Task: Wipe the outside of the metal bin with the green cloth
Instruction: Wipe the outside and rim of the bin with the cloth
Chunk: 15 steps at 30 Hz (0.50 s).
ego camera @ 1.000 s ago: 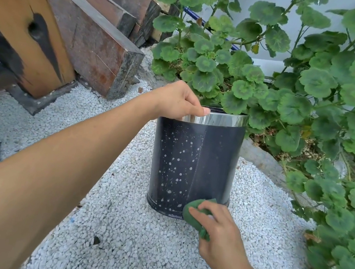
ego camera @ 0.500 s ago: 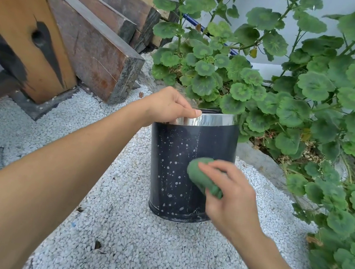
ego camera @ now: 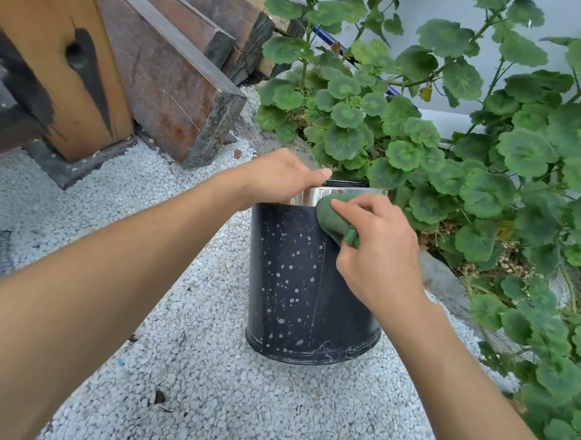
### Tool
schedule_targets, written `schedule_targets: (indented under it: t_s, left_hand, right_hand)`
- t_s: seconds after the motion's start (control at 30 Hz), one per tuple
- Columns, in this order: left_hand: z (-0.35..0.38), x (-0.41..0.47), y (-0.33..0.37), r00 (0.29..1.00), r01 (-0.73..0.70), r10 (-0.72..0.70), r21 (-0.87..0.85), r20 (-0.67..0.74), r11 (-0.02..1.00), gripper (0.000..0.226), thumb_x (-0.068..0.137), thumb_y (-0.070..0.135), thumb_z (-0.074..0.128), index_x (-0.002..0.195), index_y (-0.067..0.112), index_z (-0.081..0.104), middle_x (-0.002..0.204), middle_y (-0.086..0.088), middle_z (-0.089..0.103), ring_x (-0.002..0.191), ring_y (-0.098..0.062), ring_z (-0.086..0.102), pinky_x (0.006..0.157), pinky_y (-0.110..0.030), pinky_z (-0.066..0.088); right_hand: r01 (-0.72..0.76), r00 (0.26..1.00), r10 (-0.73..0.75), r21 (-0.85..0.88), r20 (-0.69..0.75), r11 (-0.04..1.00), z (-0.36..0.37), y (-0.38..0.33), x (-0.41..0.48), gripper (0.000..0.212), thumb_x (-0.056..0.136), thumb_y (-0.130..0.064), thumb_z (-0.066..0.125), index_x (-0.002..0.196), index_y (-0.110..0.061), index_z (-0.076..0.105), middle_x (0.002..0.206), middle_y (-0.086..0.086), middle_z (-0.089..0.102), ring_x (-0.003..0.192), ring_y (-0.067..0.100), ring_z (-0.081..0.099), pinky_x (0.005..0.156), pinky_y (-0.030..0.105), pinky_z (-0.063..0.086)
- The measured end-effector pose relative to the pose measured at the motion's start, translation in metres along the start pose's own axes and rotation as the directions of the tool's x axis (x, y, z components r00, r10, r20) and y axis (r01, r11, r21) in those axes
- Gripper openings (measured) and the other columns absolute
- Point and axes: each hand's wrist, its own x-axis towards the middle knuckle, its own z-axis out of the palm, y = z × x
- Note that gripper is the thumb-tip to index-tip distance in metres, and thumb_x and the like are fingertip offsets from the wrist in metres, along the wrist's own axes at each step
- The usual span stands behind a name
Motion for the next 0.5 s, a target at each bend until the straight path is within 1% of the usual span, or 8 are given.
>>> schedule_targets:
  t_s: [0.07, 0.1, 0.17, 0.2, 0.3, 0.37, 0.43, 0.5]
  left_hand:
    - [-0.001, 0.002, -0.002, 1.000, 0.014, -0.013, -0.014, 0.012, 1.000, 0.063, 0.086, 0.067, 0.060, 0.051, 0.026, 0.027, 0.063, -0.003, 0.031, 0.071, -0.019, 0.042, 0.081, -0.034, 0.036]
    - [-0.001, 0.003, -0.003, 1.000, 0.016, -0.016, -0.015, 0.023, 1.000, 0.064, 0.087, 0.065, 0.062, 0.051, 0.026, 0.027, 0.062, -0.003, 0.038, 0.074, -0.016, 0.050, 0.084, -0.028, 0.037]
    - [0.000, 0.004, -0.005, 0.998, 0.010, -0.010, -0.003, 0.067, 1.000, 0.062, 0.091, 0.059, 0.063, 0.053, 0.026, 0.030, 0.065, 0.004, 0.063, 0.095, -0.008, 0.065, 0.093, -0.020, 0.034]
    - [-0.001, 0.004, -0.005, 0.996, 0.001, -0.002, 0.007, 0.087, 1.000, 0.060, 0.093, 0.056, 0.064, 0.053, 0.026, 0.032, 0.072, 0.004, 0.070, 0.100, -0.003, 0.067, 0.098, -0.020, 0.032]
    - [-0.002, 0.004, -0.007, 0.992, -0.038, 0.036, 0.010, 0.117, 0.999, 0.054, 0.094, 0.051, 0.066, 0.057, 0.016, 0.047, 0.101, -0.002, 0.077, 0.089, 0.016, 0.066, 0.103, -0.027, 0.025]
    - [-0.003, 0.004, -0.008, 0.992, -0.047, 0.045, 0.019, 0.118, 0.999, 0.053, 0.093, 0.047, 0.068, 0.052, 0.016, 0.054, 0.115, 0.004, 0.077, 0.104, 0.010, 0.064, 0.104, -0.029, 0.026]
    - [-0.004, 0.003, -0.008, 0.991, -0.038, 0.039, -0.007, 0.130, 0.999, 0.043, 0.094, 0.040, 0.068, 0.068, 0.006, 0.069, 0.125, 0.012, 0.072, 0.105, 0.009, 0.058, 0.098, -0.025, 0.034]
    - [-0.005, 0.001, -0.004, 0.991, -0.042, 0.042, -0.002, 0.125, 0.999, 0.038, 0.094, 0.034, 0.067, 0.092, -0.002, 0.075, 0.117, 0.021, 0.068, 0.097, 0.010, 0.057, 0.083, -0.023, 0.040]
  right_hand:
    - [0.000, 1.000, 0.001, -0.020, 0.028, 1.000, 0.002, 0.000, -0.004, 0.054, 0.069, 0.006, 0.068, 0.119, -0.014, 0.073, 0.110, 0.006, 0.065, 0.097, 0.034, 0.059, 0.072, 0.040, 0.054]
    - [0.003, 0.999, -0.002, -0.028, 0.037, 1.000, 0.003, 0.000, -0.007, 0.054, 0.069, 0.006, 0.068, 0.118, -0.014, 0.073, 0.111, 0.006, 0.065, 0.097, 0.034, 0.058, 0.069, 0.041, 0.054]
    - [0.025, 0.998, -0.023, -0.027, 0.060, 0.999, 0.004, 0.000, -0.016, 0.053, 0.068, 0.007, 0.069, 0.117, -0.013, 0.073, 0.110, 0.008, 0.064, 0.094, 0.035, 0.058, 0.065, 0.042, 0.054]
    - [0.038, 0.996, -0.036, -0.022, 0.076, 0.999, 0.005, 0.000, -0.022, 0.053, 0.067, 0.008, 0.069, 0.116, -0.012, 0.074, 0.110, 0.009, 0.064, 0.093, 0.034, 0.058, 0.065, 0.041, 0.054]
    - [0.074, 0.987, -0.066, -0.046, 0.148, 0.996, 0.008, -0.002, -0.046, 0.055, 0.062, 0.009, 0.075, 0.112, -0.012, 0.074, 0.107, 0.010, 0.064, 0.090, 0.032, 0.058, 0.064, 0.032, 0.048]
    - [0.086, 0.975, -0.072, -0.058, 0.212, 0.995, 0.009, -0.005, -0.065, 0.057, 0.058, 0.008, 0.079, 0.111, -0.012, 0.074, 0.105, 0.009, 0.065, 0.089, 0.030, 0.059, 0.065, 0.031, 0.048]
    - [0.085, 0.961, -0.067, -0.056, 0.268, 0.995, 0.012, -0.007, -0.084, 0.062, 0.052, 0.005, 0.085, 0.110, -0.013, 0.075, 0.103, 0.008, 0.066, 0.089, 0.028, 0.061, 0.068, 0.035, 0.054]
    - [0.085, 0.946, -0.063, -0.054, 0.319, 0.995, 0.015, -0.009, -0.102, 0.067, 0.045, 0.001, 0.088, 0.109, -0.014, 0.076, 0.101, 0.007, 0.067, 0.089, 0.027, 0.063, 0.069, 0.038, 0.058]
